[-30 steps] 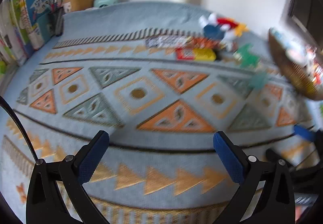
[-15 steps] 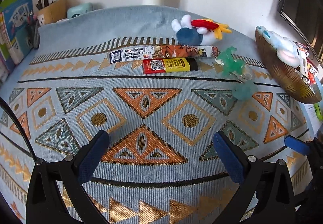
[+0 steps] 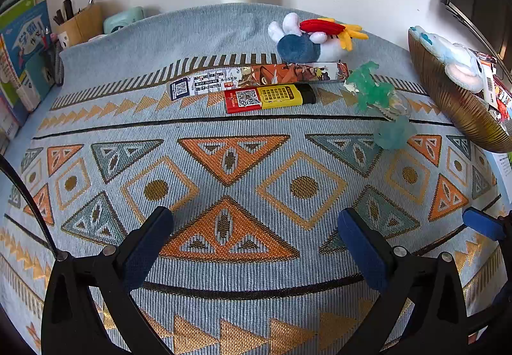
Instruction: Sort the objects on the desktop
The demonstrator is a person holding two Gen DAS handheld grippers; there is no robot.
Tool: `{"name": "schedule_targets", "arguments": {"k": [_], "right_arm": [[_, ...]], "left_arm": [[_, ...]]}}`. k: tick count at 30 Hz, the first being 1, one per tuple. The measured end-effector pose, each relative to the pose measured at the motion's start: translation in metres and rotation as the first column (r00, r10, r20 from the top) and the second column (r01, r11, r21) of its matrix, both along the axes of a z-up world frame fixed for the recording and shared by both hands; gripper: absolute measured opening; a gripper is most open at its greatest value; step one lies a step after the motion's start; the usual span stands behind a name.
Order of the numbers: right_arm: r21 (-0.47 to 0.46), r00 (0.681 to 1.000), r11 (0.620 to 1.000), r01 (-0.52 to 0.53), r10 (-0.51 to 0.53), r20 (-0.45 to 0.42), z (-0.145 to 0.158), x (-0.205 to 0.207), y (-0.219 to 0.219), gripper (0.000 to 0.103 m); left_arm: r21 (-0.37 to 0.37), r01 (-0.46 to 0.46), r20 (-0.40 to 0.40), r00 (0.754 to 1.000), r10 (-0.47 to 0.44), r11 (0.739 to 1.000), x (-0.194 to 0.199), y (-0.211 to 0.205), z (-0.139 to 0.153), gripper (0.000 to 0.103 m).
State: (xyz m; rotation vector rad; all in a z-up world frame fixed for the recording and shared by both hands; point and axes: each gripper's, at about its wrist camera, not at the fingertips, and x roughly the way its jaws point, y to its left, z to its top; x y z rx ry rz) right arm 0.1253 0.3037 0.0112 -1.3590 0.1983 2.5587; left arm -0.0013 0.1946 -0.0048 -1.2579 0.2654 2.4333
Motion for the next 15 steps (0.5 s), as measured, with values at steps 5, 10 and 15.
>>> {"name": "schedule_targets", "arguments": {"k": [5, 10, 15], "right_arm": [[0.000, 1.000, 1.000, 0.000, 0.000, 0.000, 0.0000, 0.0001, 0.0001, 0.103], [0.000, 1.000, 1.000, 0.000, 0.000, 0.000, -0.0002, 0.0005, 0.0004, 0.103], [0.000, 1.000, 1.000, -0.001, 0.001, 0.000, -0.0003, 0.0007, 0.0008, 0.103]], "left_arm": [[0.000, 0.000, 0.000, 1.000, 0.000, 1.000, 0.0003, 0.0000, -0.0001, 0.103], [0.000, 0.000, 0.000, 1.000, 0.000, 1.000, 0.0008, 0.0000, -0.0002, 0.103], [0.000, -0.001, -0.001, 1.000, 0.001, 1.000, 0.0026, -0.0003, -0.0004, 0.103]]}}
